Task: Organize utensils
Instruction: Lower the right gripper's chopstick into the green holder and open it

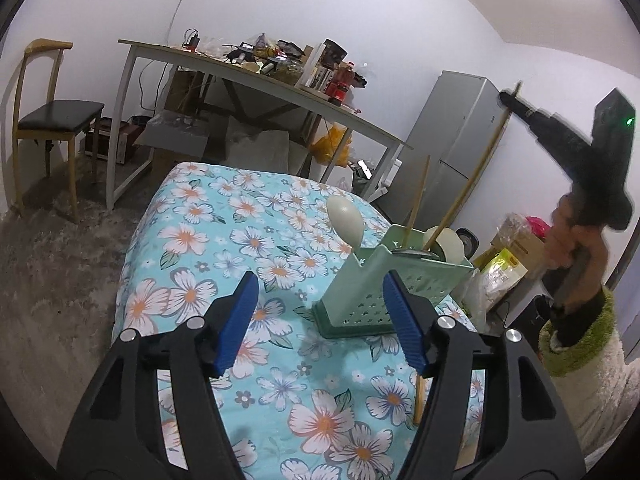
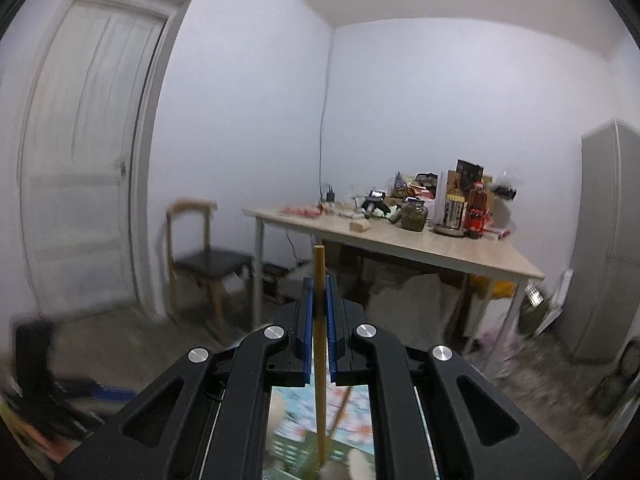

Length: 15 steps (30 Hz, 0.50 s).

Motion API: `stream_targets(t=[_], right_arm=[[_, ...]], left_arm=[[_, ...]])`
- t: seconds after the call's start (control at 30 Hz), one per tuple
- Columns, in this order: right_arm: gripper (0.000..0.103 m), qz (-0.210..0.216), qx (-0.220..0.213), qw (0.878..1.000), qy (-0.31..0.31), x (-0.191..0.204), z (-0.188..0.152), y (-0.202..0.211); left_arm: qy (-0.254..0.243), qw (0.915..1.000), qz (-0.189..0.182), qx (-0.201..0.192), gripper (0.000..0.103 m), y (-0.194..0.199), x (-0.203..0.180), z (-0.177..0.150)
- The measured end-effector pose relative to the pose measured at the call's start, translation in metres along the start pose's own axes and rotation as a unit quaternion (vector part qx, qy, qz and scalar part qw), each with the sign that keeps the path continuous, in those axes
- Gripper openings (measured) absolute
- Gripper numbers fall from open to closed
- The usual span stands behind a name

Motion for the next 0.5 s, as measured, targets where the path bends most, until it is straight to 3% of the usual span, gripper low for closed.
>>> stream_targets(t=[0.13, 0.23, 0.27, 0.3, 0.37, 0.5], right_arm=[[0.006, -0.007, 0.061, 0.996, 0.058, 0.014, -0.028, -0.027], [0.008, -0.005, 0.092, 0.994, 0.059, 0.015, -0.042, -0.035], [0.014, -0.005, 0.095, 0.994, 0.051, 0.014, -0.043, -0.034], [0.027, -0.005, 0.093, 0.995, 0.045, 0.012, -0.043, -0.032], [0.04, -0.002, 0.076, 0.997, 0.023, 0.006, -0.039, -0.022], [0.042, -0.003, 0.056, 0.998, -0.015, -0.006, -0.036, -0.001]], left_arm=[[0.009, 1.0, 0.001, 0.002, 0.061, 0.0, 0.006, -0.002], [0.01, 0.9999, 0.003, 0.004, 0.061, -0.001, 0.008, -0.003], [0.01, 0.9999, 0.003, 0.004, 0.061, 0.0, 0.008, -0.003], [0.01, 0.9999, 0.003, 0.005, 0.062, -0.001, 0.009, -0.003], [0.01, 0.9999, 0.004, 0.006, 0.062, -0.001, 0.009, -0.004], [0.011, 0.9999, 0.002, 0.008, 0.062, -0.001, 0.007, -0.005]])
Point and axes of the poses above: each gripper's, at about its wrist camera, not at the fingertips, and y roughly against the way its jaws point, x to its left, z to its top, the point moved 3 cm from there along -y, roughly the way its jaws point, and after that the axes turned 14 degrees about z, right-handed, at the moved point
